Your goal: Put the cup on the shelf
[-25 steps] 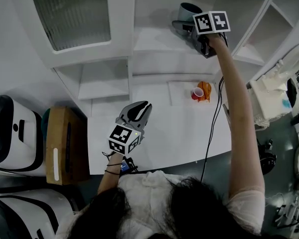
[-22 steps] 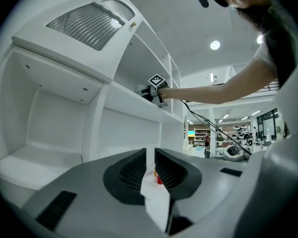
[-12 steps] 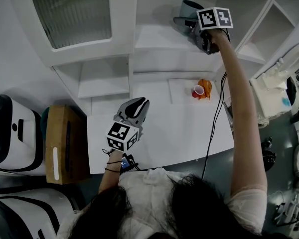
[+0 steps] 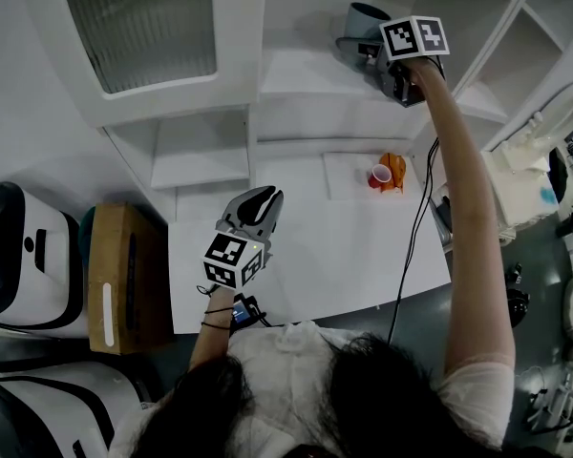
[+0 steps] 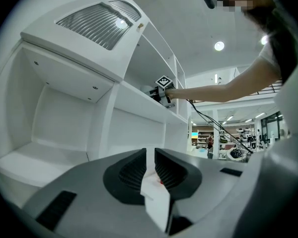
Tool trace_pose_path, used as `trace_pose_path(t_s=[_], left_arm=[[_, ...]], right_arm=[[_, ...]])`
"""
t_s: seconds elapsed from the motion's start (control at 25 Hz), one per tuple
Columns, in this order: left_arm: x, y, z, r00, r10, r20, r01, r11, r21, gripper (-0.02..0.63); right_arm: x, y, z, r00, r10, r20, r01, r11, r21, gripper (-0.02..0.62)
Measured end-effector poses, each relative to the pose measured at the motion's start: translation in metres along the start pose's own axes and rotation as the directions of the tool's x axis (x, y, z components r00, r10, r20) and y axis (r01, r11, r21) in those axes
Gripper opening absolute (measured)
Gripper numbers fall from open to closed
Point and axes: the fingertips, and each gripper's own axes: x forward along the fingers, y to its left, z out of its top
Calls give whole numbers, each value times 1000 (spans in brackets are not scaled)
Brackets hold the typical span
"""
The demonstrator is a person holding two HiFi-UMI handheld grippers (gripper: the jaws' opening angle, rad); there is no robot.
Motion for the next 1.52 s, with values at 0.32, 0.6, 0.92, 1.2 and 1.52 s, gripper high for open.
trace_pose_path(t_s=[0.32, 0.6, 0.92, 1.2, 1.52], left_arm=[[-6, 0, 0, 1000, 15, -4, -15, 1000, 0, 61], [-9, -10, 0, 1000, 4, -9, -3, 1000, 10, 61], [-21, -33, -3, 1000, -3, -30, 4, 1000, 26, 61], [-37, -55, -10, 999, -11, -36, 11, 1000, 13, 61], [-50, -94, -22, 997, -45, -64, 46, 999, 16, 61]], right_arm=[[-17, 2, -14, 1000, -3, -30, 3, 1000, -17, 350], [-47, 14, -16, 998, -18, 66, 19, 1000, -22, 350], [-94, 49, -30, 971, -22, 238, 15, 999, 28, 348], [-134, 97, -65, 934, -31, 355, 55, 997, -59, 347], [-153, 156, -160, 933, -61, 354, 116, 984, -136, 347]])
